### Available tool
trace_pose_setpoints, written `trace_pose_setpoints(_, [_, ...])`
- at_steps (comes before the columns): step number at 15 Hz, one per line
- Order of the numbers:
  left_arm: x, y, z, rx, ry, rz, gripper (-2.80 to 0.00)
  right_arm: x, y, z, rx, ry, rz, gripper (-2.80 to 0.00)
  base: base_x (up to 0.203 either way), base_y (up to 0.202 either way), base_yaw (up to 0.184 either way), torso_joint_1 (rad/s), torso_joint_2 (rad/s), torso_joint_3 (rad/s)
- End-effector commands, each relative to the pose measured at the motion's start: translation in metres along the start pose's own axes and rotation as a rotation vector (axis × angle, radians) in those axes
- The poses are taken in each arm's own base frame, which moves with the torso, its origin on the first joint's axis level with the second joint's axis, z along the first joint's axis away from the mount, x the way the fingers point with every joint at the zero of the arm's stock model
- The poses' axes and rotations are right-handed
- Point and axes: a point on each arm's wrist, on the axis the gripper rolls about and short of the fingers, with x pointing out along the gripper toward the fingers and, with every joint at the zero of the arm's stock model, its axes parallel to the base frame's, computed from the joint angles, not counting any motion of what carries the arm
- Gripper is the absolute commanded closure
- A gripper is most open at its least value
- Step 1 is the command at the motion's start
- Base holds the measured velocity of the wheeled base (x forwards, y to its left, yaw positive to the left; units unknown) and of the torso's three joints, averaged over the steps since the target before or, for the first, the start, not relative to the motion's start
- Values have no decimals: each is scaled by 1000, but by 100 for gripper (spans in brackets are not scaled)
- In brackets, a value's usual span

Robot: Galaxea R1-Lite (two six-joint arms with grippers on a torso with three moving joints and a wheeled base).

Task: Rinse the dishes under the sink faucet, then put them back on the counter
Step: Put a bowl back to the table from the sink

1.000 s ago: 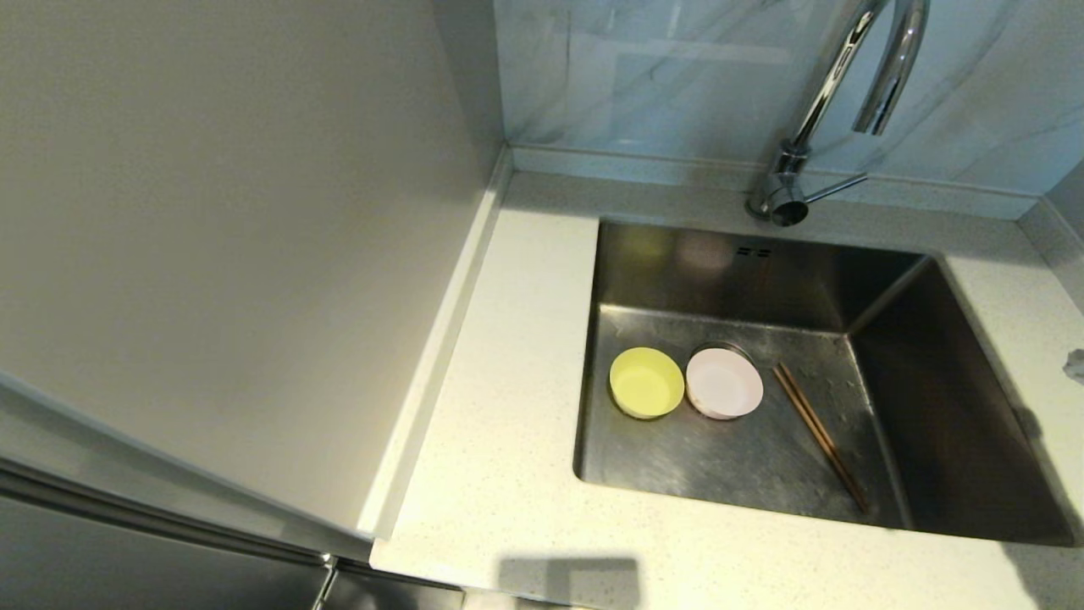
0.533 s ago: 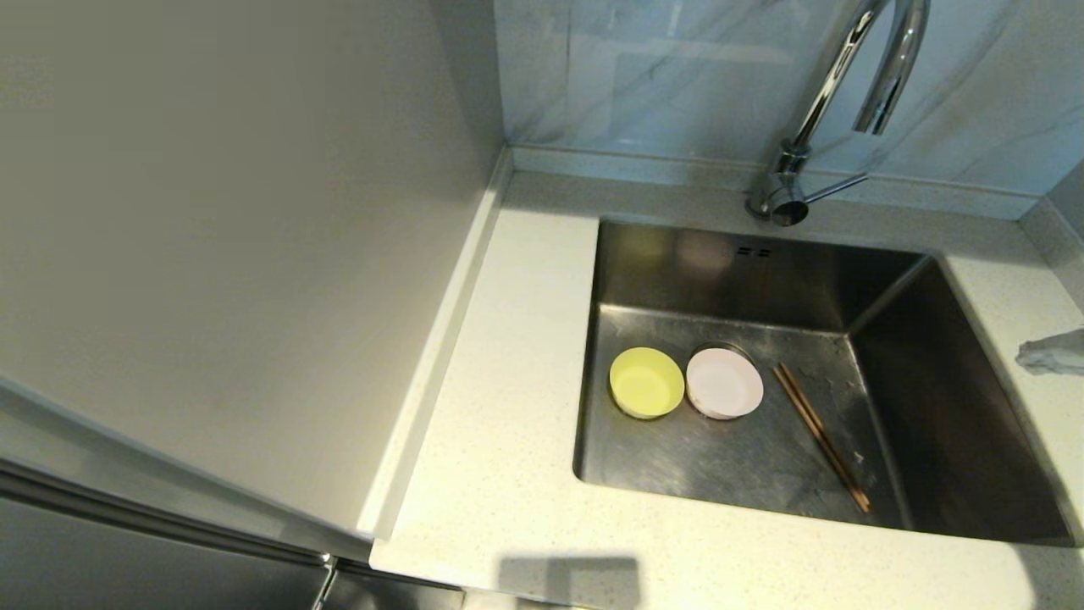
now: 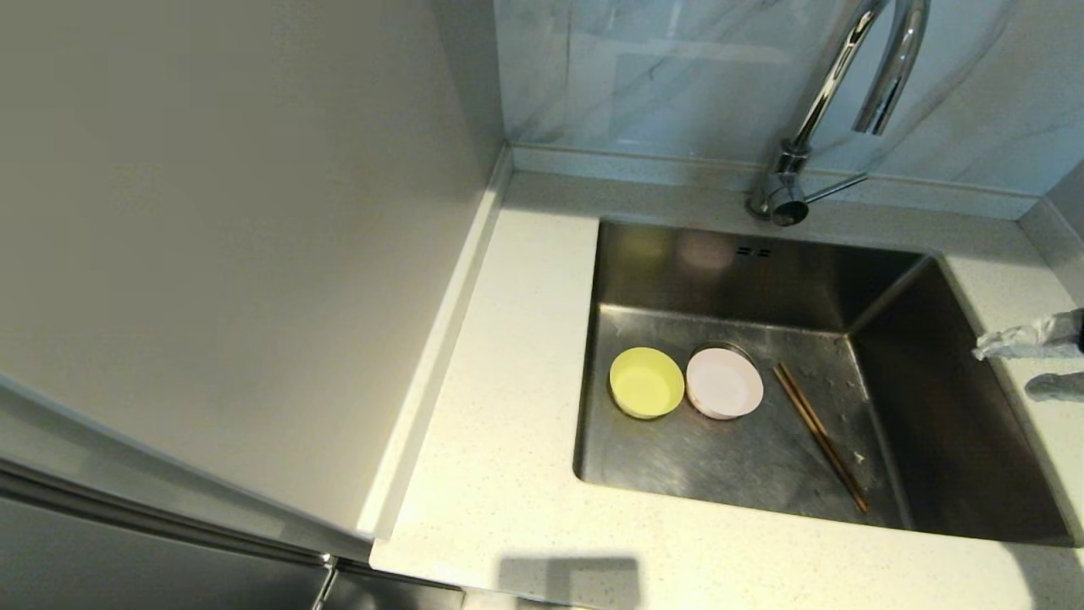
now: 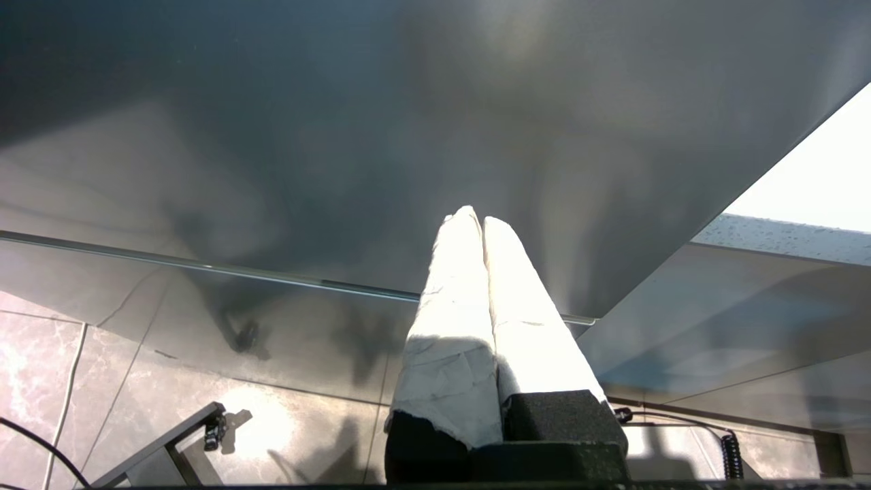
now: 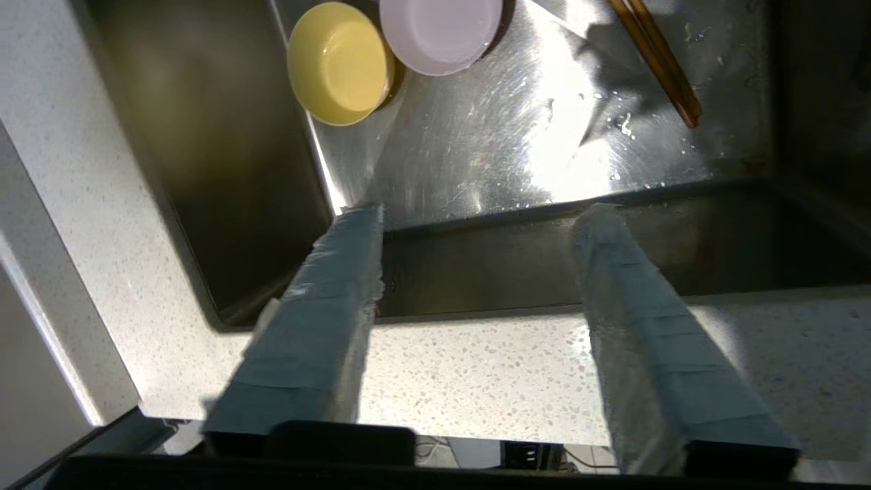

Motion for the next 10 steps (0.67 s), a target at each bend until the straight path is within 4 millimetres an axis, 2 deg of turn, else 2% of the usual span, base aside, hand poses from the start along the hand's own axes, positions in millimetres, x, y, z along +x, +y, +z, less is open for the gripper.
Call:
trace_pose_setpoints(1, [0,0,0,-1,-3,1,0,13,3,-2,-19,28,17,-280,0,0,0,0,0,0])
trace_pose_setpoints(4, [0,0,0,-1,-3,1,0,59,4,-12,-147,43,-4,-280,0,0,0,0,0,0])
trace_pose_setpoints(7, [0,0,0,-1,-3,1,0,106,8,-4,-388,21,-10,-280,0,0,0,0,0,0])
trace_pose_setpoints(10, [0,0,0,-1,-3,1,0,148,9,0,-481,2,-77,-280,0,0,0,0,0,0])
